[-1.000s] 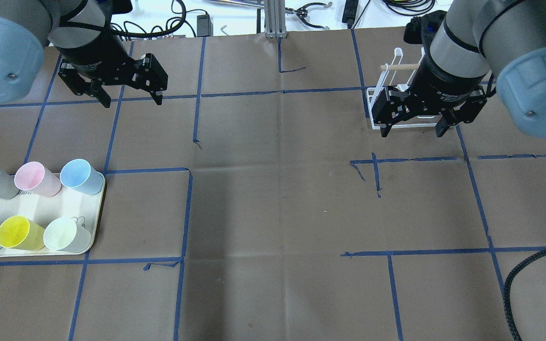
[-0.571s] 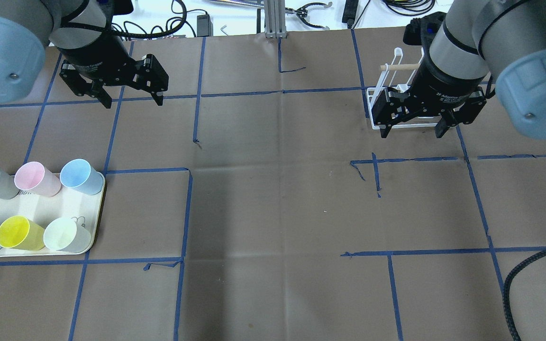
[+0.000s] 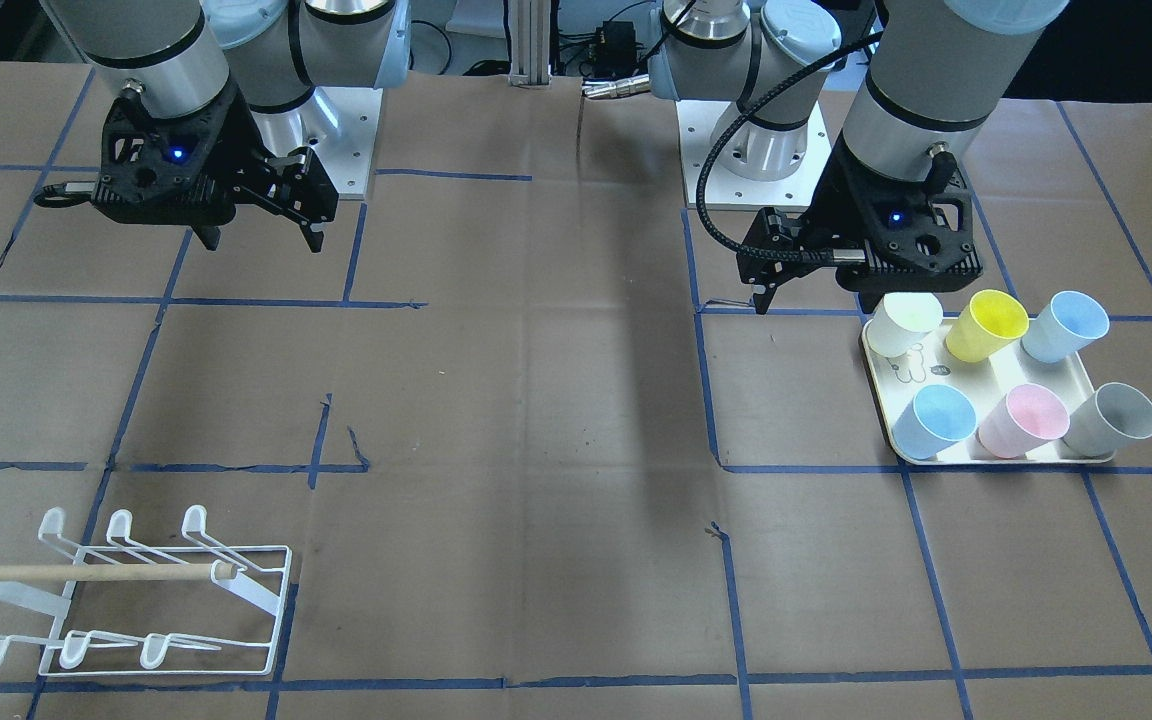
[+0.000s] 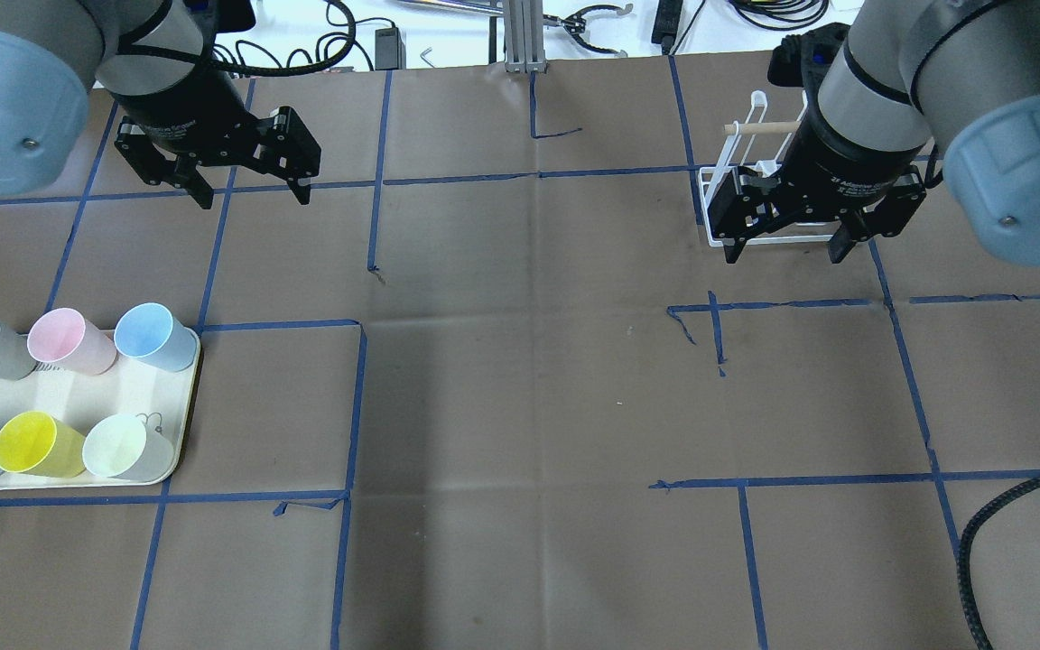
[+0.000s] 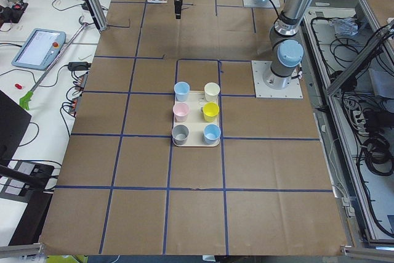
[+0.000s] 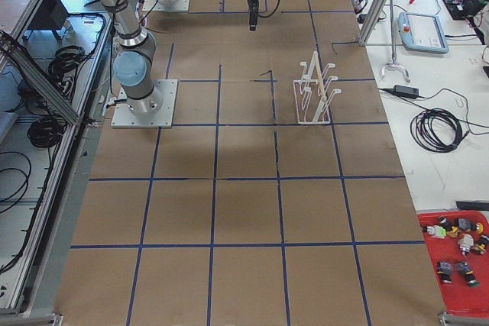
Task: Transfer IKEA cup to right arm and place on rack
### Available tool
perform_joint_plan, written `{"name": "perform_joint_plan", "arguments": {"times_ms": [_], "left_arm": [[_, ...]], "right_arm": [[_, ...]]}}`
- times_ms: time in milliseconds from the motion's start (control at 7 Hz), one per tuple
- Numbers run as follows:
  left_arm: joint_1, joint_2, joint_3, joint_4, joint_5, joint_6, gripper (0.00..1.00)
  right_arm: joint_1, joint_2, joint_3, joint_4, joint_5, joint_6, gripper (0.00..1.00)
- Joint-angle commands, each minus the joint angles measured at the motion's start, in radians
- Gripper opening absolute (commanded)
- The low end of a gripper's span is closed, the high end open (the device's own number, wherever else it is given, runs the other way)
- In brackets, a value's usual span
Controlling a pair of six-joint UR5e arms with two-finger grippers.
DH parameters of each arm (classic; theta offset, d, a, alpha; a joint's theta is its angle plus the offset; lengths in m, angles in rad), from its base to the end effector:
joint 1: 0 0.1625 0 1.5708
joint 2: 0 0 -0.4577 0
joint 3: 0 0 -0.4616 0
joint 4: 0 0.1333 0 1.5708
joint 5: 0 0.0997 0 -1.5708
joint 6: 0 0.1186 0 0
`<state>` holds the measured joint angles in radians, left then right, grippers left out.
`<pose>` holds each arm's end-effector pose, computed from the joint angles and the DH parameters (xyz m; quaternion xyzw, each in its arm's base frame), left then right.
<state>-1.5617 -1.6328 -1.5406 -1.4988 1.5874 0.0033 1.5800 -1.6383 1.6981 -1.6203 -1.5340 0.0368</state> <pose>-0.1259 -0.5953 0.4902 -0.0031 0.9998 -0.0200 0.0084 0.1425 -0.5271 0.4720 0.0139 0.9997 0.0056 0.0183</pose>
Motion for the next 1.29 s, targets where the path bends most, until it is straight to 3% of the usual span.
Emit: {"name": "perform_joint_plan", "arguments": {"times_ms": [0, 714, 1143], "left_arm": [[0.040, 0.008, -0.016, -0.003, 0.000, 0.032, 1.00], [0.421, 0.091, -0.170, 0.026, -0.009, 0.361, 1.00], [0.448, 0.051, -0.229, 0.147, -0.012, 0.391, 0.99]], "right_arm": [[0.000, 0.000, 0.000, 0.000, 0.000, 0.000, 1.00], [-0.001, 0.009, -0.001, -0.001, -0.002, 0.000, 1.00], [-0.002, 0.011, 0.000, -0.001, 0.000, -0.002, 1.00]]}}
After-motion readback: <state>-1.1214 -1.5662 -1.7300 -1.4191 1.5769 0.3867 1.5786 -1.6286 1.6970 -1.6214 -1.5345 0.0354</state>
